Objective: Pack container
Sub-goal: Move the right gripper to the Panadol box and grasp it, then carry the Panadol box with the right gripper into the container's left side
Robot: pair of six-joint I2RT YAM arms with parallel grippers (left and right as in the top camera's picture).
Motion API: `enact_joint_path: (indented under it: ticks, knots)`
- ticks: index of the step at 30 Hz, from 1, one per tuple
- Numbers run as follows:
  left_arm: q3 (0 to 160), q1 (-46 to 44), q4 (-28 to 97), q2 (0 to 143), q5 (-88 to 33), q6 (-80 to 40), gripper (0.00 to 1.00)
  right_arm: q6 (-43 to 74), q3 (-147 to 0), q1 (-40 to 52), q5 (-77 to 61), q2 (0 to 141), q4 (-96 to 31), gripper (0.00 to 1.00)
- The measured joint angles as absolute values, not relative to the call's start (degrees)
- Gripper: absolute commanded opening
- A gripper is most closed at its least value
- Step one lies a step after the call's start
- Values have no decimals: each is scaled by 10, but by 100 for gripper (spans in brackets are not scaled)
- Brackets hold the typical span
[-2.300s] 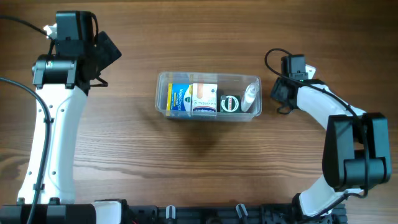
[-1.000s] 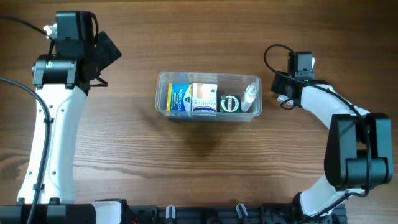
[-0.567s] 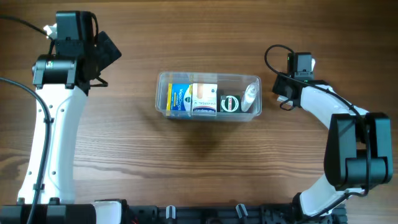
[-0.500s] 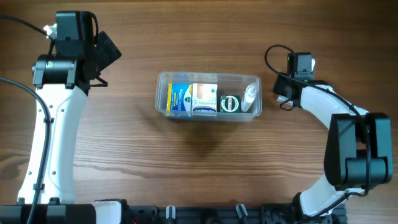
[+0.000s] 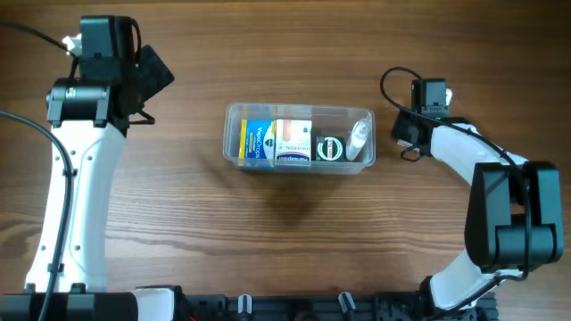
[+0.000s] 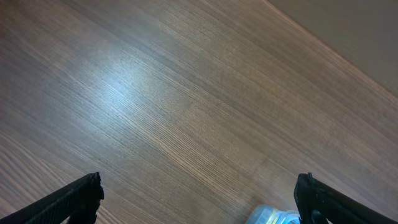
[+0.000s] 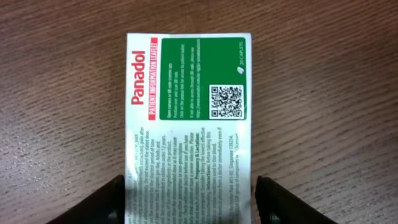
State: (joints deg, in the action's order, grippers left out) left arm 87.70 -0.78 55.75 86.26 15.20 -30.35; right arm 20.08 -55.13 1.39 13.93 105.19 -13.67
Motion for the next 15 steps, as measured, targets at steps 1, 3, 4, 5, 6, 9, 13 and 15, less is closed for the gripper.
enact_joint_path:
  ticks: [1, 3, 4, 5, 6, 9, 13, 15]
  knots:
    - [877, -8, 557, 863, 152, -303, 100, 203, -551, 14, 139, 1052, -137, 54]
    - [877, -8, 557, 863, 152, -303, 100, 206, -551, 14, 138, 1052, -140, 49]
    - [877, -8, 557, 863, 152, -303, 100, 204, -551, 14, 137, 1052, -142, 44]
    - [877, -8, 557, 863, 152, -303, 100, 206, -551, 14, 136, 1052, -141, 43]
    - [877, -8, 557, 863, 152, -303, 100, 207, -551, 14, 137, 1052, -141, 42]
    - [877, -8, 557, 863, 152, -303, 100, 207, -552, 14, 137, 1052, -138, 42]
    - [877, -8, 557, 863, 152, -303, 100, 207, -552, 14, 136, 1043, -160, 41]
    - [877, -8, 557, 863, 152, -303, 100, 196, -552, 14, 133, 1028, -180, 41]
